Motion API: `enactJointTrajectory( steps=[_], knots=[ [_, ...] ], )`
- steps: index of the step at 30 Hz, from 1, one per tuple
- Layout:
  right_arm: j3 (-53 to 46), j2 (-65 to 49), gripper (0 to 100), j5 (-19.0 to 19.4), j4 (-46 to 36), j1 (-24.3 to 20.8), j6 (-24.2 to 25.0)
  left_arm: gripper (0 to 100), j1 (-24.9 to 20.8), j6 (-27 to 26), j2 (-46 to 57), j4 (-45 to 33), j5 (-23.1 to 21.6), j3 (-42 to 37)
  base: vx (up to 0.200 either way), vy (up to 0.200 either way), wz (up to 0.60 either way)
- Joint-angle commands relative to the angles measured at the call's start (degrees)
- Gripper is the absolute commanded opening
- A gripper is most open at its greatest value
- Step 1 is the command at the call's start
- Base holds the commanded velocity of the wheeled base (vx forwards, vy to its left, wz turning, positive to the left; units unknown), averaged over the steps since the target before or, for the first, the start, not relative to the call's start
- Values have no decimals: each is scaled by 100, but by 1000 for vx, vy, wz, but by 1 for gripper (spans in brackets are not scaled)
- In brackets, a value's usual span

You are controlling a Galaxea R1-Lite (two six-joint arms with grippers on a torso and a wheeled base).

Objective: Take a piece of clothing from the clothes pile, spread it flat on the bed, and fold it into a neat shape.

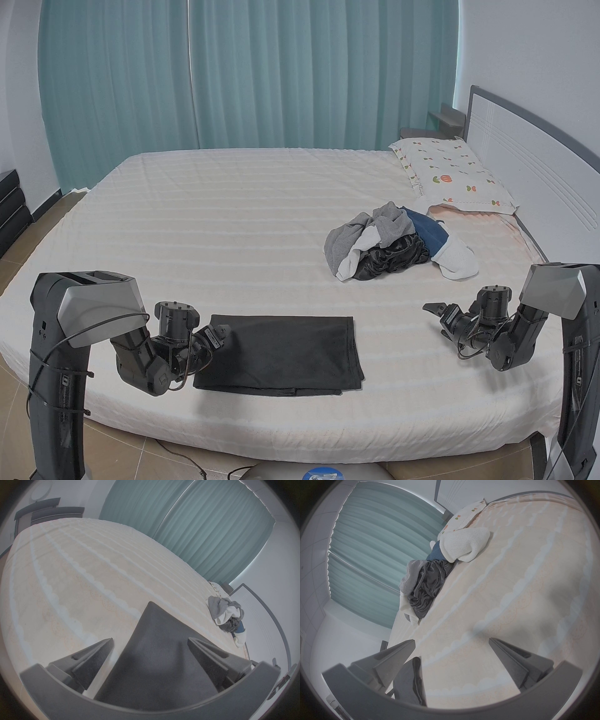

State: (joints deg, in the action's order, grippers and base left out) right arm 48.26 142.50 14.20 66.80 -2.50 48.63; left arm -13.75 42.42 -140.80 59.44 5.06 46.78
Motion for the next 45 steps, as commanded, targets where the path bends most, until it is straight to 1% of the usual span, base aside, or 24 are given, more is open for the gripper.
enactJointTrajectory(
  steps=[1, 12, 13, 33, 38, 40, 45],
  knots=[
    [-27, 59, 100, 4, -1, -5, -108, 100, -93, -50, -61, 32, 4, -195, 0, 0, 0],
    [-19, 59, 100, 12, -1, -5, -117, 100, -93, -59, -61, 112, 4, -213, 0, 0, 0],
    [-19, 59, 100, 12, -1, -5, -117, 0, -93, -59, -61, 112, 4, -213, 0, 0, 0],
    [-27, 59, 100, 12, 8, -5, -117, 0, -49, 3, -35, 173, 39, -353, 0, 0, 0],
    [-27, 59, 100, 12, 8, -5, -117, 0, -49, 12, -18, 173, 118, -345, 0, 0, 0],
    [-27, 59, 100, 12, 8, -5, -117, 0, -49, 91, 18, 173, 206, -336, 0, 0, 0],
    [-27, 59, 100, 12, 8, -5, -117, 0, -49, 179, 97, 164, 215, -353, 0, 0, 0]
  ],
)
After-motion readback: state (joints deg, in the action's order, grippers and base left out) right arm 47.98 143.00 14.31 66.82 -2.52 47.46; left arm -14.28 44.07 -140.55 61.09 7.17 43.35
